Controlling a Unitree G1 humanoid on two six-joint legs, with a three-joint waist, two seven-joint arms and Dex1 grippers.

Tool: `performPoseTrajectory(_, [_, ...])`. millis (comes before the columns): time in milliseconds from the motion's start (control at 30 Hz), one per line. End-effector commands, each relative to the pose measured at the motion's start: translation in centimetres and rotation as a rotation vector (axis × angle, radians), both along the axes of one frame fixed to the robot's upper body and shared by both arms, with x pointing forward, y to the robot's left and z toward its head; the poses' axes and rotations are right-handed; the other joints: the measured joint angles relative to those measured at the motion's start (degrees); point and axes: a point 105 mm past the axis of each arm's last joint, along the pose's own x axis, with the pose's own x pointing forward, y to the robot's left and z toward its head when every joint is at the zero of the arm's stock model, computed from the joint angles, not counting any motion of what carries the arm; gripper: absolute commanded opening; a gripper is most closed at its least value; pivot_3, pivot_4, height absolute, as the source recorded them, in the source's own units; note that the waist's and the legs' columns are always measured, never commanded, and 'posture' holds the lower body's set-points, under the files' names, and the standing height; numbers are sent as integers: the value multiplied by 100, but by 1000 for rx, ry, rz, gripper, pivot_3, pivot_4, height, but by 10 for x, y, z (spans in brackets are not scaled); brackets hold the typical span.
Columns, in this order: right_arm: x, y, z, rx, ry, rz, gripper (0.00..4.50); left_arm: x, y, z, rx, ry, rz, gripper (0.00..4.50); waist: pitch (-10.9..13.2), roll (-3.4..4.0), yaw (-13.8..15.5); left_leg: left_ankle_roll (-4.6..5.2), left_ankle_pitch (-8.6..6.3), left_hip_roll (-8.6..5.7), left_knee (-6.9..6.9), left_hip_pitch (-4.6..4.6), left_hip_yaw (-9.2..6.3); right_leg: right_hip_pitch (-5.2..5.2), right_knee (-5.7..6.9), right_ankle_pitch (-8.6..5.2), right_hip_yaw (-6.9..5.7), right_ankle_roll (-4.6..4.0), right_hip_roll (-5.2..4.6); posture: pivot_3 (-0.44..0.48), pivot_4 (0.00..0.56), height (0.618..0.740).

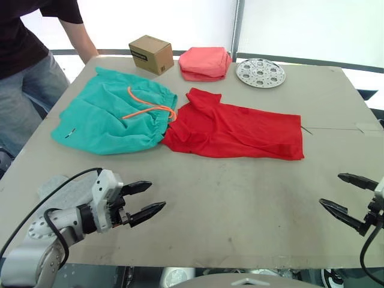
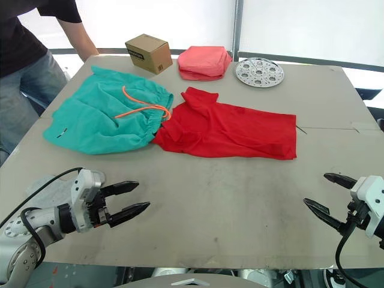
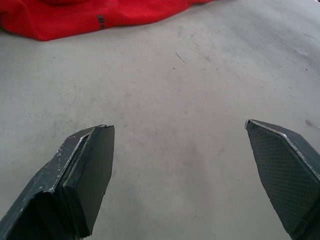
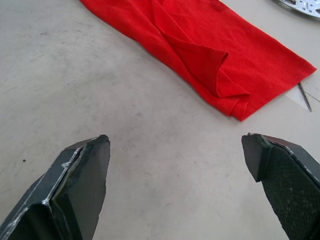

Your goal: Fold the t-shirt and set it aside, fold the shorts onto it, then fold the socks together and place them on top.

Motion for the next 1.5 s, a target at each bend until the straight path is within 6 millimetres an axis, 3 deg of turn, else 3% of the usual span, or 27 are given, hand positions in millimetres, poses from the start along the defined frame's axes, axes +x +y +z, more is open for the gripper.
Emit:
performPoseTrajectory(33, [7,10,10,17,-37,21,4465,8,-5,10,-35,-49,4,4471,0,0,-1,0,0,0,0,0,0,0,0,0,0,0,0,0,150,740])
performPoseTrajectory(300, [17,35,23,95,-112,58,4465,33,-14,23,-124,-77,45,4471,-3,-4,5,1,0,-7,3,-4,-2,3,1,1,0,-2,3,0,150,740])
performPoseTrajectory(467, [16,73,42,158,-209,199,4465,58,0,34,-104,-158,140,4471,-3,-5,-6,1,1,-11,3,-3,-3,2,3,12,1,-18,15,0,150,740])
performPoseTrajectory(667, [11,110,47,195,-215,358,4465,79,16,36,-2,-220,173,4471,-4,-8,-5,1,1,-10,3,-2,-1,2,3,14,1,-22,18,0,150,740])
performPoseTrajectory(767, [13,124,50,214,-231,400,4465,93,12,44,38,-271,117,4471,-4,-12,17,1,1,-11,9,-8,4,3,3,14,-10,-22,18,0,150,740])
performPoseTrajectory(867, [16,132,49,210,-242,417,4465,106,6,50,44,-290,70,4471,-6,-16,13,1,1,-13,11,-11,7,4,2,15,-7,-24,14,0,150,740])
performPoseTrajectory(900, [17,135,49,211,-244,421,4500,110,1,52,57,-303,42,3957,-6,-17,9,1,1,-14,11,-13,7,3,3,16,-8,-24,14,0,150,740])
performPoseTrajectory(1200, [17,148,47,207,-255,421,4500,148,-24,54,182,-354,-91,3957,-6,-18,0,1,2,-15,11,-15,15,3,5,17,-7,-25,23,0,150,740])
performPoseTrajectory(1500, [17,150,44,193,-261,380,4500,169,-23,55,229,-369,-151,3957,-7,-20,-4,2,2,-13,12,-16,14,3,6,18,-8,-23,27,0,150,740])
